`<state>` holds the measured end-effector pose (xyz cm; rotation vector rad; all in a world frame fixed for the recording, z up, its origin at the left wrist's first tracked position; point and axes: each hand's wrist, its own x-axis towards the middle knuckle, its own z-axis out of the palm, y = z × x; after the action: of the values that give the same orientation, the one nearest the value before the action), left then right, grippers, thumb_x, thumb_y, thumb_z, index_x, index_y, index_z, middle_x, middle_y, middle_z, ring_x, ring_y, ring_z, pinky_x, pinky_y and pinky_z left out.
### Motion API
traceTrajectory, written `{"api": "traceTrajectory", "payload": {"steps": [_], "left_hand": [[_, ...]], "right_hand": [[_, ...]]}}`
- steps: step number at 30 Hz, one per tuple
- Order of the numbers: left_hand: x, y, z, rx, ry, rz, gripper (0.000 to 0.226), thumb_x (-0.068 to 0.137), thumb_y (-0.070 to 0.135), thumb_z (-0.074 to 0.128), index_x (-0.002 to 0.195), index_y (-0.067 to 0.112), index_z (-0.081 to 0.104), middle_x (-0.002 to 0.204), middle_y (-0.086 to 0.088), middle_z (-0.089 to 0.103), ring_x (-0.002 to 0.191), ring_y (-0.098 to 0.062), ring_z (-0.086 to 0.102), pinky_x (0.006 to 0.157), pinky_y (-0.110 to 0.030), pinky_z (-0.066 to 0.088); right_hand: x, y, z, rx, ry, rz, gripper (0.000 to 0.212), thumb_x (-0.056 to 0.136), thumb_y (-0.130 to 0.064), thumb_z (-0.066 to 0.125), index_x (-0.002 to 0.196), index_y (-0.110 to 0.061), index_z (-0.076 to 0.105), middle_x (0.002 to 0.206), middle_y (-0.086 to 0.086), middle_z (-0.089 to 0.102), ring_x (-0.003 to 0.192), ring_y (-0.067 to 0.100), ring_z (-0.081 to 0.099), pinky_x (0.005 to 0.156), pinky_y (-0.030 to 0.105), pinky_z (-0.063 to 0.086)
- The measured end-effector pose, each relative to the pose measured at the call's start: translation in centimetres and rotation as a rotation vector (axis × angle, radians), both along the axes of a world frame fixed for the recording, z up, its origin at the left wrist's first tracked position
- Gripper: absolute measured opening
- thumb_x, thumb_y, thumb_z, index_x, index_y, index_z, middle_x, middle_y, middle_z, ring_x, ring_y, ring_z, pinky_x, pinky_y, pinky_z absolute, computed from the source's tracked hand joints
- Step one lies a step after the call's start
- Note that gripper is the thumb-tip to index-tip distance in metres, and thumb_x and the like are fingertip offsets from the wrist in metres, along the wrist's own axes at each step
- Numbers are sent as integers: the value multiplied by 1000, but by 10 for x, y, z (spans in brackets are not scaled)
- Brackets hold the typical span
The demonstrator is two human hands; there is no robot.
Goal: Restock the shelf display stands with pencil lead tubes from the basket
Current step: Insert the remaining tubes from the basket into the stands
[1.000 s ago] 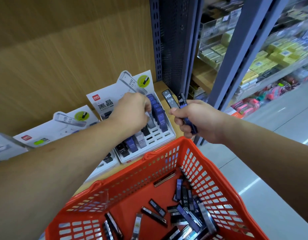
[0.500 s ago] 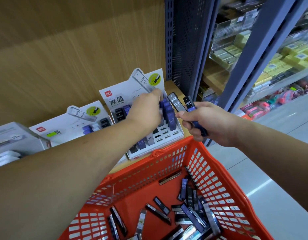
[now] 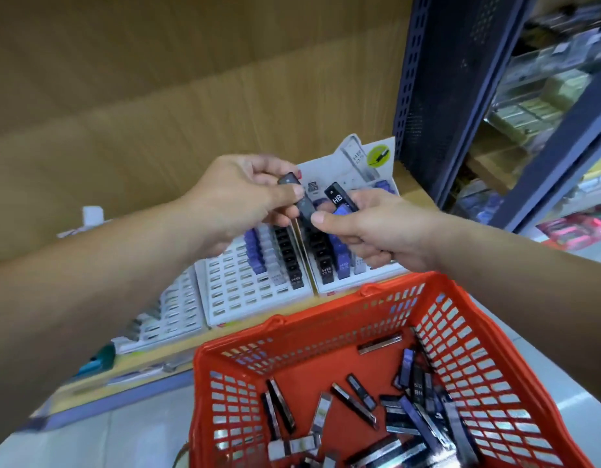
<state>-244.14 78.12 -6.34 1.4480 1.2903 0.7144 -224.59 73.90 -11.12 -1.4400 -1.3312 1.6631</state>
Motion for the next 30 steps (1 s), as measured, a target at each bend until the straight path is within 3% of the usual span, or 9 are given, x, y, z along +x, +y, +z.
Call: {"api": "traceTrajectory", "payload": {"steps": [6, 7, 10, 12, 15, 20, 23, 25, 30], "left_hand": [[-73, -7, -34, 106, 271, 89, 14, 85, 4, 81, 87, 8, 68, 75, -18, 74, 65, -25, 66, 73, -52, 61], [-77, -10, -45, 91, 303, 64, 13, 86, 5, 80, 87, 9, 69, 77, -18, 74, 64, -23, 64, 71, -50, 60], [-84, -10, -72, 90, 424, 6, 10, 89, 6, 77, 91, 9, 68, 84, -22, 72, 59, -15, 57, 55, -24, 49], [-92, -1, -78, 141, 457, 57, 8, 90, 5, 75, 91, 8, 68, 76, -14, 69, 52, -7, 53, 47, -13, 41], [-110, 22, -75, 200, 518, 121, 8, 91, 11, 75, 90, 15, 68, 71, 3, 65, 47, 1, 54, 43, -10, 37], [-121, 33, -90, 265, 626, 70, 7, 90, 12, 75, 89, 18, 71, 78, 4, 72, 61, -2, 59, 48, -6, 37], [-120, 35, -105, 269, 550, 106, 13, 88, 10, 78, 82, 20, 72, 78, 1, 74, 65, -10, 64, 57, -14, 47], [-118, 36, -110, 283, 530, 119, 11, 88, 10, 78, 84, 20, 74, 78, 2, 75, 70, -14, 69, 64, -21, 52], [-119, 46, -115, 430, 715, -24, 13, 93, 14, 66, 91, 19, 78, 76, -1, 74, 71, -22, 67, 63, -32, 54]], "right_hand": [[-52, 20, 4, -108, 171, -43, 24, 110, -35, 46, 109, -13, 56, 68, -1, 43, 53, 14, 36, 47, 28, 26], [-57, 20, 3, -86, 157, -33, 26, 111, -34, 43, 111, -12, 57, 69, 0, 45, 54, 15, 38, 46, 28, 30], [-62, 17, -6, -8, 48, 14, 33, 112, -36, 41, 117, -9, 58, 77, 5, 56, 57, 19, 48, 45, 30, 38], [-62, 15, -11, 18, 10, 15, 32, 111, -38, 42, 119, -11, 59, 86, 10, 65, 62, 21, 54, 45, 30, 39], [-63, 21, -18, 41, 5, -49, 24, 111, -32, 46, 115, -12, 59, 99, 13, 75, 69, 24, 63, 44, 30, 41], [-80, 37, -27, -34, 121, -81, 18, 111, -26, 44, 121, -12, 50, 107, 19, 73, 90, 33, 72, 59, 42, 59], [-88, 37, -32, -12, 74, -62, 14, 112, -28, 42, 115, -22, 53, 99, 15, 75, 85, 27, 73, 55, 40, 57], [-89, 39, -34, 67, -5, -48, 14, 112, -30, 41, 111, -26, 54, 94, 10, 78, 80, 28, 70, 49, 35, 47], [-90, 53, -39, 105, 40, -100, 15, 110, -23, 47, 108, -16, 61, 91, 11, 76, 78, 32, 56, 51, 35, 39]]}}
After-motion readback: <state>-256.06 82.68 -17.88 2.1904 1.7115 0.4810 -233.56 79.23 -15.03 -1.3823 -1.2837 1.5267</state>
